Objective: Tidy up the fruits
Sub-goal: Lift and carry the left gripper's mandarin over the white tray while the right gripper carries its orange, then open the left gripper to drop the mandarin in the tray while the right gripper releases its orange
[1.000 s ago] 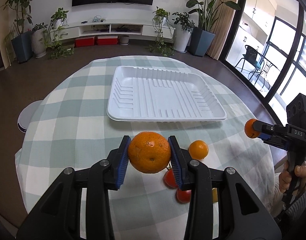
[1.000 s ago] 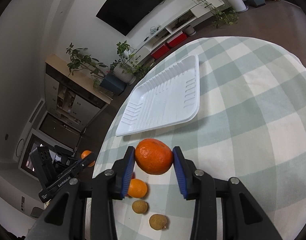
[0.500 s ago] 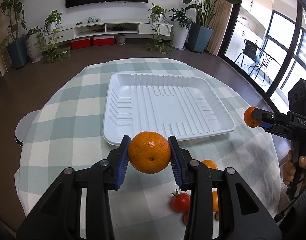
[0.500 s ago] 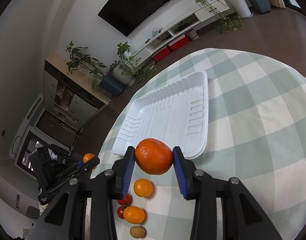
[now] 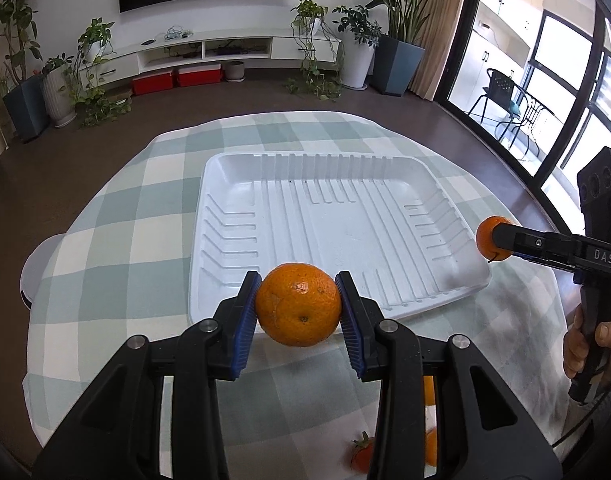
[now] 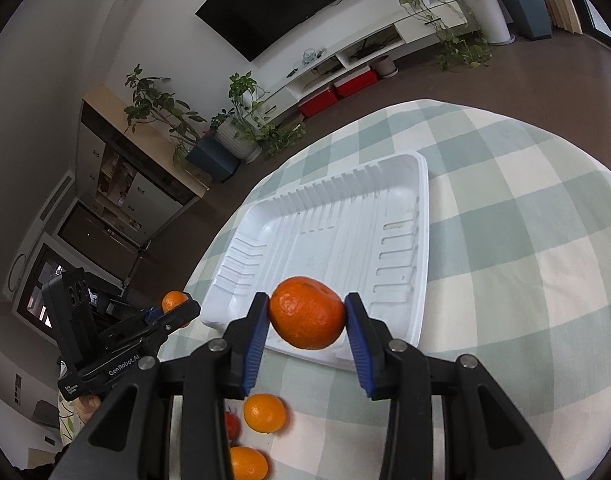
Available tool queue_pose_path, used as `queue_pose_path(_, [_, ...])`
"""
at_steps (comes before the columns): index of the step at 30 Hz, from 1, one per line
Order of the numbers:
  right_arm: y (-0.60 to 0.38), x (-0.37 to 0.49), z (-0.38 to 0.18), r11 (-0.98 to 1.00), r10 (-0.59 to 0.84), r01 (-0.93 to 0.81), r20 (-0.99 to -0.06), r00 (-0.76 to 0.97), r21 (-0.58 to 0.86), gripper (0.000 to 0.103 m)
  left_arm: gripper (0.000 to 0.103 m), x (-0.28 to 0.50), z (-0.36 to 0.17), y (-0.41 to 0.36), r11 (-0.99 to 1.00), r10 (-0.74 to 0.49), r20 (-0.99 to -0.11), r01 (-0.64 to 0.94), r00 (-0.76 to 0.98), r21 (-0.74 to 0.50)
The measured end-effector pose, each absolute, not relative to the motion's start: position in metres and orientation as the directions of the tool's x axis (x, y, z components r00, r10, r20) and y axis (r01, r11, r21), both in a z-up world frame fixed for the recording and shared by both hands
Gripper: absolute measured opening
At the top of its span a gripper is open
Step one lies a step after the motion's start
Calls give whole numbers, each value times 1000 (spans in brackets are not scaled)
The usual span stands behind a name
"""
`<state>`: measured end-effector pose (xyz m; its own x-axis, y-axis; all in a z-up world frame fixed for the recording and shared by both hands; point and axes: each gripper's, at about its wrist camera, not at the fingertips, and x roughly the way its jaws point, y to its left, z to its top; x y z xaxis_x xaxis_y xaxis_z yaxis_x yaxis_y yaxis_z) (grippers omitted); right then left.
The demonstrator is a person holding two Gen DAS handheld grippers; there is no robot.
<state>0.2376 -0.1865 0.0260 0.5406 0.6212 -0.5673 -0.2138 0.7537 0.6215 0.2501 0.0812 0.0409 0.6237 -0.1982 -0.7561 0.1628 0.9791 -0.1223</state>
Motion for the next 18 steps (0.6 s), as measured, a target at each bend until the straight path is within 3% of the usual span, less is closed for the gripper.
queue_pose_path(18, [-164, 255, 4, 832, 544, -230, -662, 516, 504, 44, 36, 291, 5, 85, 984, -176, -789, 132, 589, -121])
